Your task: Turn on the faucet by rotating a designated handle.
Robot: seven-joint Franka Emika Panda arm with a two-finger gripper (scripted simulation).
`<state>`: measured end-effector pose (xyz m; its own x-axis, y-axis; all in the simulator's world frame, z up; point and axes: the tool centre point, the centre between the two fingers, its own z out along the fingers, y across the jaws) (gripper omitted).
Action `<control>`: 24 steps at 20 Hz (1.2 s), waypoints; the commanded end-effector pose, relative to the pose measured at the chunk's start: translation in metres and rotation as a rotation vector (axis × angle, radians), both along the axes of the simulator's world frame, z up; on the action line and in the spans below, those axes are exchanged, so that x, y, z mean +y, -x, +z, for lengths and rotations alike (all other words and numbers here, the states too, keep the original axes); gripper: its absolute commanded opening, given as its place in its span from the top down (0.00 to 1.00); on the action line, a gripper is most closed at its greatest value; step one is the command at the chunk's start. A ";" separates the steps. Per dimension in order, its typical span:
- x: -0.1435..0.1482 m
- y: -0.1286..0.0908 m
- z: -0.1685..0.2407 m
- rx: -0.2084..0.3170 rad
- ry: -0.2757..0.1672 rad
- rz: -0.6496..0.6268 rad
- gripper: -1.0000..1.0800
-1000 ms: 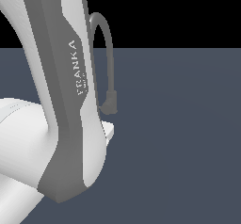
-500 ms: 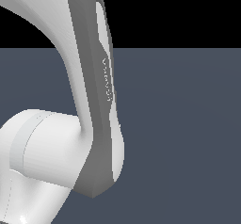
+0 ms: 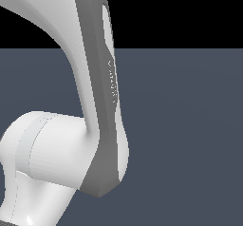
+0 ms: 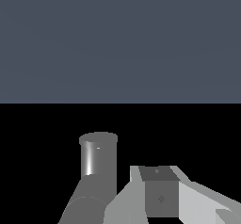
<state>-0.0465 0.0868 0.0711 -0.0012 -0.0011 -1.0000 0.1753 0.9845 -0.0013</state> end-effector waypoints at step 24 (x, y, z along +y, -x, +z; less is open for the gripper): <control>-0.003 0.000 0.070 0.002 0.000 -0.001 1.00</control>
